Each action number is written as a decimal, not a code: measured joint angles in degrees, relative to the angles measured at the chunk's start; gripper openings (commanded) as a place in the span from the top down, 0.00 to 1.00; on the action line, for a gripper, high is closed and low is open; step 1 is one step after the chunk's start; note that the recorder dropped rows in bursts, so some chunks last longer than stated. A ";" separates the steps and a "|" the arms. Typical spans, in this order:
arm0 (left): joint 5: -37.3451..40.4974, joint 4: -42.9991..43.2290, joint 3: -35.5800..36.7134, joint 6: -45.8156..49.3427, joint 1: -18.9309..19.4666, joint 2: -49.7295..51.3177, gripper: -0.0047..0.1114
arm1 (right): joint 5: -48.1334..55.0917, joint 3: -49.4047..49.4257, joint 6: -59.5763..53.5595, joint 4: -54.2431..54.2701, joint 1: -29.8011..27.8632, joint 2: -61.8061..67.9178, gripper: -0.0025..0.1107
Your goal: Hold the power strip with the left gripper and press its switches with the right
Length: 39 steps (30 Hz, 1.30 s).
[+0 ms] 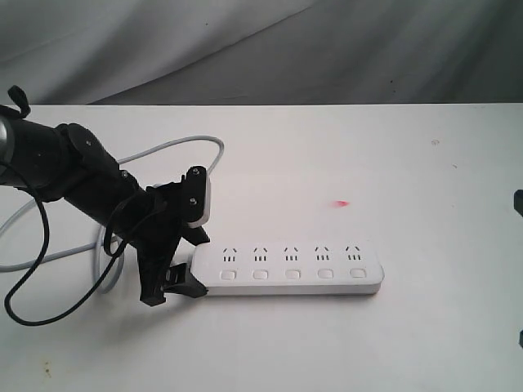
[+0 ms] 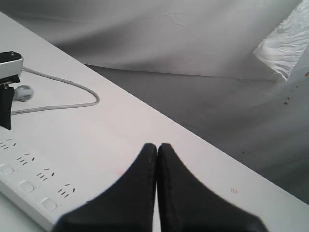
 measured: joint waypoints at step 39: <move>0.00 0.14 0.00 0.00 0.00 0.00 0.36 | 2.46 10.71 0.00 0.16 -16.51 -18.25 0.98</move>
